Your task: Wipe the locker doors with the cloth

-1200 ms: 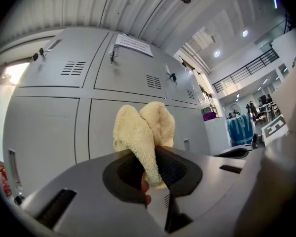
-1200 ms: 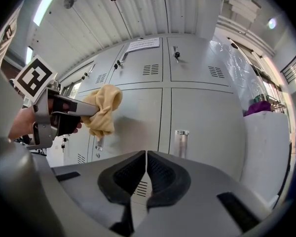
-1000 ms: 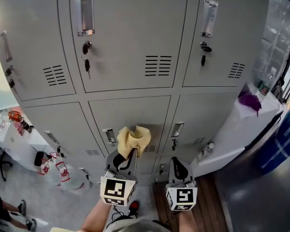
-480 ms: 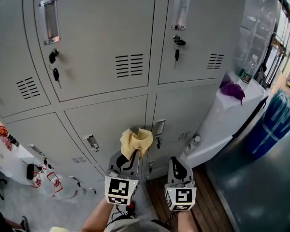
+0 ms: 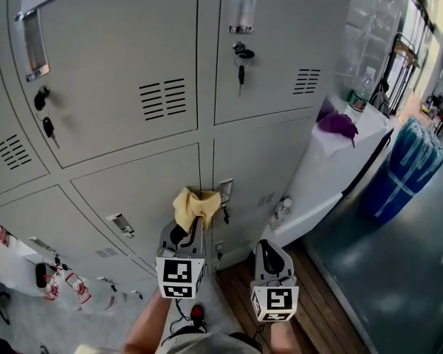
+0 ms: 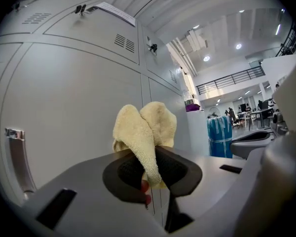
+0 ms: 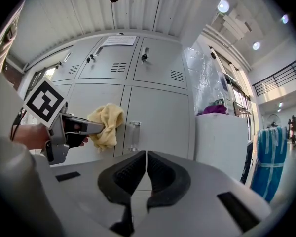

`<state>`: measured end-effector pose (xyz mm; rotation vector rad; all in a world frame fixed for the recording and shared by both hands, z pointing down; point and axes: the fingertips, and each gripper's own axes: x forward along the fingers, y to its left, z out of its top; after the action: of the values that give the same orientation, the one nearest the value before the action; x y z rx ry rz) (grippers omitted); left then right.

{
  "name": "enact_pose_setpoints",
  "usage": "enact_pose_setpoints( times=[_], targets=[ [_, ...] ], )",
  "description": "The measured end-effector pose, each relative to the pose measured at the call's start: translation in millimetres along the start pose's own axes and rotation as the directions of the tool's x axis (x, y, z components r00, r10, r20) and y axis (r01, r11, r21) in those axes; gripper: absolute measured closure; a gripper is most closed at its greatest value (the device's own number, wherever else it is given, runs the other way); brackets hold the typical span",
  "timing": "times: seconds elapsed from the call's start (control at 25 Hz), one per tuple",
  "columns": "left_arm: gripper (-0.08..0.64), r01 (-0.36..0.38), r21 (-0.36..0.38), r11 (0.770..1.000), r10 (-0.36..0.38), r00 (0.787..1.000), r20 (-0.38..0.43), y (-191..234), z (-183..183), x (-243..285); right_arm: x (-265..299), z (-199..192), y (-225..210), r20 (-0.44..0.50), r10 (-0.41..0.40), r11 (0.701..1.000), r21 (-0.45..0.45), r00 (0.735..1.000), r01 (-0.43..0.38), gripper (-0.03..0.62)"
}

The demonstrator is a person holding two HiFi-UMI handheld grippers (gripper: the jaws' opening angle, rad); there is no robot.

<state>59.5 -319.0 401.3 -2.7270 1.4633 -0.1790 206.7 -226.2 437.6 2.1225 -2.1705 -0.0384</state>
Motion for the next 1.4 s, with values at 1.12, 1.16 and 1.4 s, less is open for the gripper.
enact_pose_setpoints(
  times=[1.12, 1.16, 1.4],
  targets=[
    [0.485, -0.186, -0.004, 0.982, 0.186, 0.982, -0.014, 70, -9, -47, 38, 14, 70, 0.036, 0.205, 0.979, -0.008, 0.978, -0.204, 0.568],
    [0.485, -0.203, -0.004, 0.979, 0.203, 0.979, -0.014, 76, -9, -52, 40, 14, 76, 0.039, 0.219, 0.976, -0.009, 0.975, -0.219, 0.568],
    [0.485, -0.293, -0.006, 0.956, 0.293, 0.956, -0.023, 106, -13, -81, 51, 22, 113, 0.063, 0.313, 0.950, -0.016, 0.948, -0.313, 0.568]
  ],
)
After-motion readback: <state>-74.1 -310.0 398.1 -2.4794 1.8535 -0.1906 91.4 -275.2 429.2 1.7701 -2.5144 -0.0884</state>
